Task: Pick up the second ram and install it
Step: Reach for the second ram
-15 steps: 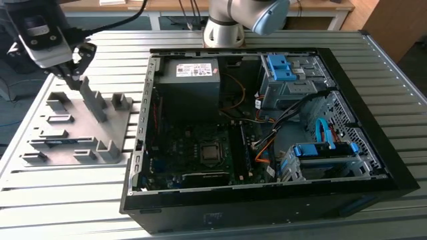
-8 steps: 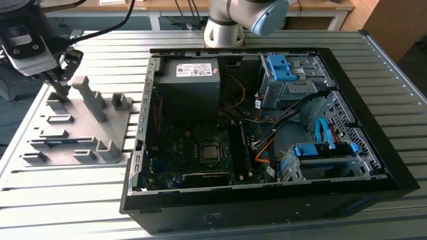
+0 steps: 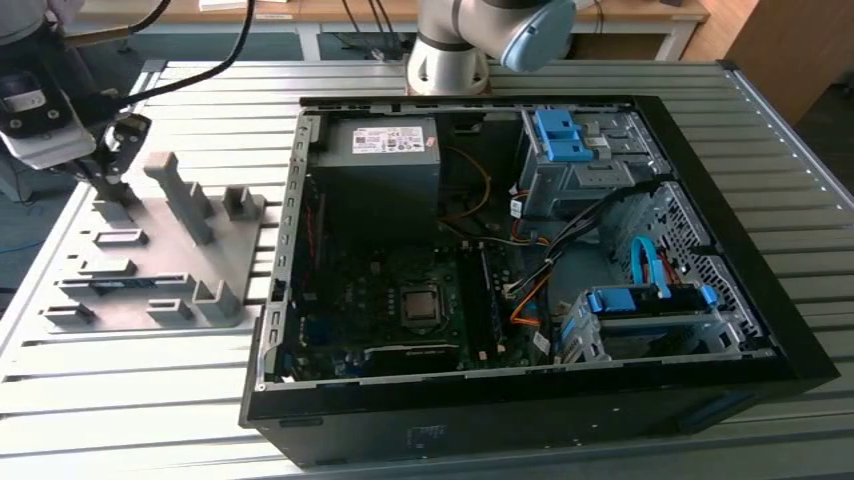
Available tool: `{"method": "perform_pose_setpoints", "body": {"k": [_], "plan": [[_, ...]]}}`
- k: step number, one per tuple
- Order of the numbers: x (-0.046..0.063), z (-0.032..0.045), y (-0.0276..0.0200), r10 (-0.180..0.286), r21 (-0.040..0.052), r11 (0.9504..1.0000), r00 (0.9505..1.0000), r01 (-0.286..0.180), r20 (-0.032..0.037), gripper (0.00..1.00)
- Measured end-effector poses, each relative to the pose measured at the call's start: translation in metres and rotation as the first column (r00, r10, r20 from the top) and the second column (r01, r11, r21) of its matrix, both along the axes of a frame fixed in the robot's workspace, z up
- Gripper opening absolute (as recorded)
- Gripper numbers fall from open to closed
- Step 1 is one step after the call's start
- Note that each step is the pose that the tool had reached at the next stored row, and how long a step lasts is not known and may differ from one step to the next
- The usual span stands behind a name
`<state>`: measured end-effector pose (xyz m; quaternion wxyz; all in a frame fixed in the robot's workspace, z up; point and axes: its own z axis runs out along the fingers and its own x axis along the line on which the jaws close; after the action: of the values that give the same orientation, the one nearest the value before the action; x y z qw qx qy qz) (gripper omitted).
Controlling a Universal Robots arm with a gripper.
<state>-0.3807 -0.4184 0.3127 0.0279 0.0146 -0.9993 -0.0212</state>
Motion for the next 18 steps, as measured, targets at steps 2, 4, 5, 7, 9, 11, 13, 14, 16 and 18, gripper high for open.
{"method": "perform_pose_setpoints", "body": {"k": [2, 4, 5, 7, 9, 11, 13, 14, 16, 18], "plan": [[-0.003, -0.0038, -0.0006, 0.000, 0.0001, 1.0000, 1.0000, 0.000, 0.0001, 0.10], [-0.005, -0.0073, -0.0015, 0.001, 0.0000, 1.0000, 1.0000, -0.001, 0.0000, 0.10], [-0.006, -0.0091, -0.0021, 0.001, 0.0000, 1.0000, 1.0000, -0.001, 0.0000, 0.10], [-0.007, -0.0127, -0.0040, 0.002, -0.0001, 1.0000, 1.0000, -0.002, -0.0006, 0.10], [-0.008, -0.0165, -0.0061, 0.002, 0.0000, 1.0000, 1.0000, -0.002, -0.0011, 0.10], [-0.010, -0.0201, -0.0082, 0.003, 0.0001, 1.0000, 1.0000, -0.003, -0.0015, 0.10], [-0.011, -0.0237, -0.0103, 0.003, 0.0001, 1.0000, 1.0000, -0.003, -0.0019, 0.10], [-0.011, -0.0255, -0.0113, 0.003, 0.0000, 1.0000, 1.0000, -0.003, -0.0021, 0.10], [-0.013, -0.0292, -0.0134, 0.004, 0.0000, 1.0000, 1.0000, -0.004, -0.0026, 0.10], [-0.014, -0.0328, -0.0152, 0.004, 0.0001, 1.0000, 1.0000, -0.004, -0.0027, 0.10]]}}
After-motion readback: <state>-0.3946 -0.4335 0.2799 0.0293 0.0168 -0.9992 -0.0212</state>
